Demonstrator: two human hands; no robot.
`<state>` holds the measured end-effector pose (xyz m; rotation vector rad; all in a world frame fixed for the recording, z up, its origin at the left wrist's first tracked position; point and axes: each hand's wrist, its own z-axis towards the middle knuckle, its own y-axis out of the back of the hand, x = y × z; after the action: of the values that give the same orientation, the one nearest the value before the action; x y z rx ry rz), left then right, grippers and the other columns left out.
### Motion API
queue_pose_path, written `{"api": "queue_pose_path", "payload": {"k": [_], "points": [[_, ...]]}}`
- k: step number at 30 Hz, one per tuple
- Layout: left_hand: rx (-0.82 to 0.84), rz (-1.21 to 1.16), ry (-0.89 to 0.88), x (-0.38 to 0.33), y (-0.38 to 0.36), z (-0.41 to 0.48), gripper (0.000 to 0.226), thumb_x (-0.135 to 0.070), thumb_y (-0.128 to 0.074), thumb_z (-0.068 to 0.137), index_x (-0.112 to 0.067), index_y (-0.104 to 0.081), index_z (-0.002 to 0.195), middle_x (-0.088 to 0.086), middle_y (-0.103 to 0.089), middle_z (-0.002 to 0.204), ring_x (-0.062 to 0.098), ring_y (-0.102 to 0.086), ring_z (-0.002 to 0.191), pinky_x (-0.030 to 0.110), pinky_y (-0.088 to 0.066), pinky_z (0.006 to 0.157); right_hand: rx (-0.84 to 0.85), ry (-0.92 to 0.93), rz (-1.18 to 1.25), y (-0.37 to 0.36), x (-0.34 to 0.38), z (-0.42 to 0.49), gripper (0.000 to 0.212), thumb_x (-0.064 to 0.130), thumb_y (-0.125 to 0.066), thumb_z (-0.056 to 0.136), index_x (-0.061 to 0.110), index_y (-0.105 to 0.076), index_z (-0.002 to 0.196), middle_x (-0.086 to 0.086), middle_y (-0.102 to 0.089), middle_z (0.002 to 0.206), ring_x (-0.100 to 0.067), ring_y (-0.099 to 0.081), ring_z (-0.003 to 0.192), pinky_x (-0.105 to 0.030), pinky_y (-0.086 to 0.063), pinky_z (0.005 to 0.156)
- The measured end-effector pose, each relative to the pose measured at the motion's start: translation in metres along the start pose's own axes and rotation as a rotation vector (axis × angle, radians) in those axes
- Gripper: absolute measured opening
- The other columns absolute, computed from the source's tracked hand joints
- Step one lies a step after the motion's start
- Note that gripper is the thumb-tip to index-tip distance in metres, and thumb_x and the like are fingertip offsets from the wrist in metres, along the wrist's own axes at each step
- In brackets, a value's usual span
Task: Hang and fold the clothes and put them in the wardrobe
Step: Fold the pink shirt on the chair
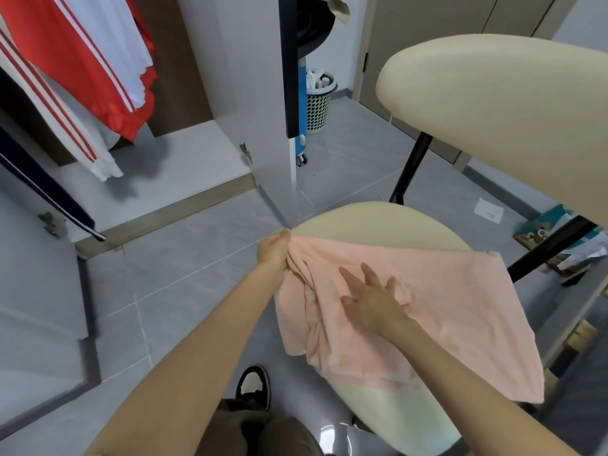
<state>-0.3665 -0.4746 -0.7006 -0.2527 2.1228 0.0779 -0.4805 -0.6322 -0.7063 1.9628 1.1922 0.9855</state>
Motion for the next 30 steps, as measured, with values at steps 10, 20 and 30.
{"api": "queue_pose_path", "payload": {"k": [10,20,30], "points": [[-0.119,0.324,-0.329,0.008,0.016,0.006,0.016,0.0,-0.071,0.081,-0.007,-0.065,0.094,0.012,-0.063,0.102,0.021,-0.056,0.087,0.026,-0.045,0.08,-0.011,-0.047,0.029,0.003,0.003,-0.006,0.057,0.045,-0.035,0.099,0.052,-0.007,0.149,0.015,0.009,0.161,-0.041,0.008,0.146,-0.07,-0.012,0.109],[0.272,0.895,-0.838,0.025,-0.011,-0.082,0.031,-0.007,-0.051,0.092,-0.016,-0.063,0.119,0.007,-0.052,0.13,0.024,-0.043,0.125,0.024,-0.025,0.105,-0.408,0.111,0.382,0.012,-0.043,-0.053,0.034,0.014,-0.068,0.085,0.015,-0.065,0.119,-0.006,-0.059,0.129,-0.02,-0.052,0.122,-0.014,-0.031,0.097],[0.489,1.68,-0.56,0.073,-0.031,-0.08,0.053,-0.051,-0.016,0.102,-0.049,0.009,0.148,0.007,0.028,0.157,0.044,0.026,0.141,0.055,0.015,0.113,-0.062,0.074,0.055,-0.03,-0.099,-0.123,0.07,0.038,-0.058,0.092,0.041,-0.02,0.15,-0.005,-0.007,0.162,-0.015,-0.004,0.149,-0.048,0.008,0.118]]}}
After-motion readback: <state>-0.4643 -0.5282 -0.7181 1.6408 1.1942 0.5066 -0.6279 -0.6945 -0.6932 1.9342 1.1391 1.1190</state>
